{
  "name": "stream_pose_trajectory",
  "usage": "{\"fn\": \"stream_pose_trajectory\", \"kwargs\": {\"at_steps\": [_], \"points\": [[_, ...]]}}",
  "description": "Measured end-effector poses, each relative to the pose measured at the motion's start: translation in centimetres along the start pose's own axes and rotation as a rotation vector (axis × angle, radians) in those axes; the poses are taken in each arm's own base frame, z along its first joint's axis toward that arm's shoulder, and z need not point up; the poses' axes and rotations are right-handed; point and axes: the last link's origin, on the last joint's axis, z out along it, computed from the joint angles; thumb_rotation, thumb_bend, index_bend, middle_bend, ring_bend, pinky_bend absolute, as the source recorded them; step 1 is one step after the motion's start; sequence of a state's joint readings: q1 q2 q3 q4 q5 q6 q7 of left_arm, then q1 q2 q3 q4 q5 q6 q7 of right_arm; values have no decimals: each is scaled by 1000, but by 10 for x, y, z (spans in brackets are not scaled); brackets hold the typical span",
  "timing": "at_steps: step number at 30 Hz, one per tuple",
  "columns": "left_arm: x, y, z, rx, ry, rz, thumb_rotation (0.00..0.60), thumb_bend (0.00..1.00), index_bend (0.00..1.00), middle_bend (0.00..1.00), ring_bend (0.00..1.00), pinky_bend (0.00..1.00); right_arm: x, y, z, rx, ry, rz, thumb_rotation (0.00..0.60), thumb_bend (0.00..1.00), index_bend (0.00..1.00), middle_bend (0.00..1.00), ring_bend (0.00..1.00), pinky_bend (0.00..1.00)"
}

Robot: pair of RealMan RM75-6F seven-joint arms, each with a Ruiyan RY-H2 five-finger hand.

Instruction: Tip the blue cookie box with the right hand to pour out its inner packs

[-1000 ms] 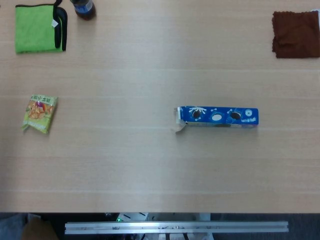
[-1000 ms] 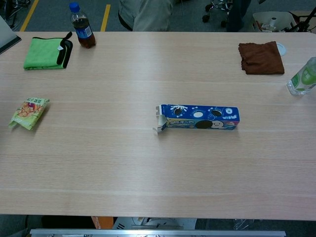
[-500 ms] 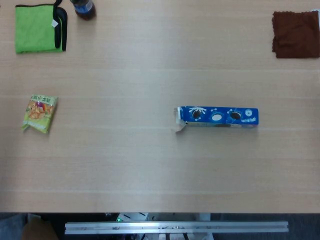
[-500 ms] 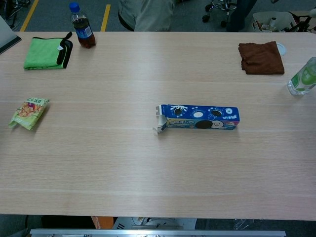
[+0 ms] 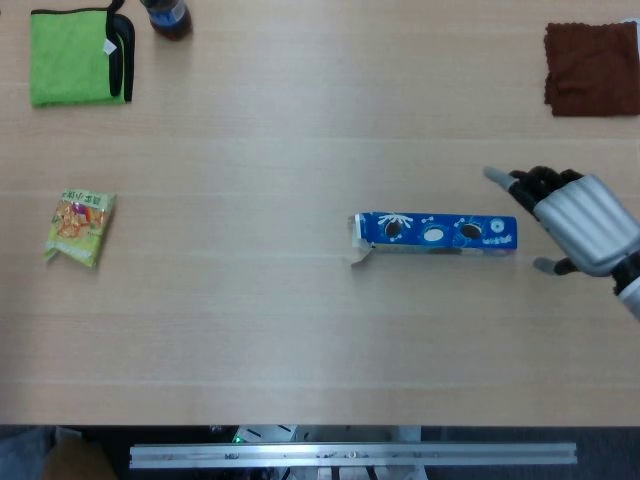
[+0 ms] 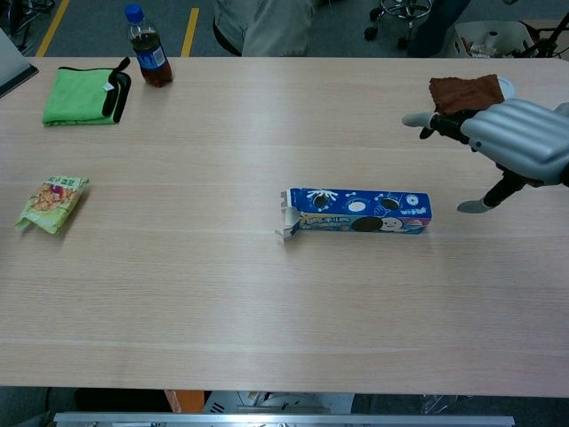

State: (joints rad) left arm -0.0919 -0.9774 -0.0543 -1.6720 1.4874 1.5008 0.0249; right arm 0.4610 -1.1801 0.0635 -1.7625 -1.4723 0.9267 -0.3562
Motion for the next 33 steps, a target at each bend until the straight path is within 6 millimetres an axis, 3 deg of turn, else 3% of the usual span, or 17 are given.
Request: {"fn": "stream_pose_trajectory", "kwargs": {"at_steps": [8, 24, 28, 33], "points": [[-1, -4, -3, 10, -3, -8, 600, 43, 134, 89, 141, 167, -28, -25, 29, 34, -64, -48, 600, 0, 79, 213, 216, 402], [-3, -8, -4, 24, -9, -14, 600, 44, 134, 89, 141, 167, -65, -34, 67, 6, -119, -93, 600, 36, 81, 218, 216, 402], [-3, -9, -4, 26, -8, -15, 600, 43, 134, 89, 141, 167, -72, -39, 75, 3, -112, -86, 600, 96, 162, 263, 246, 405], [-3, -11, -5, 34, -8, -15, 600, 43, 134, 89, 141, 166, -73, -46, 84, 8, -67, -83, 600, 204, 395, 377, 359, 492]]}}
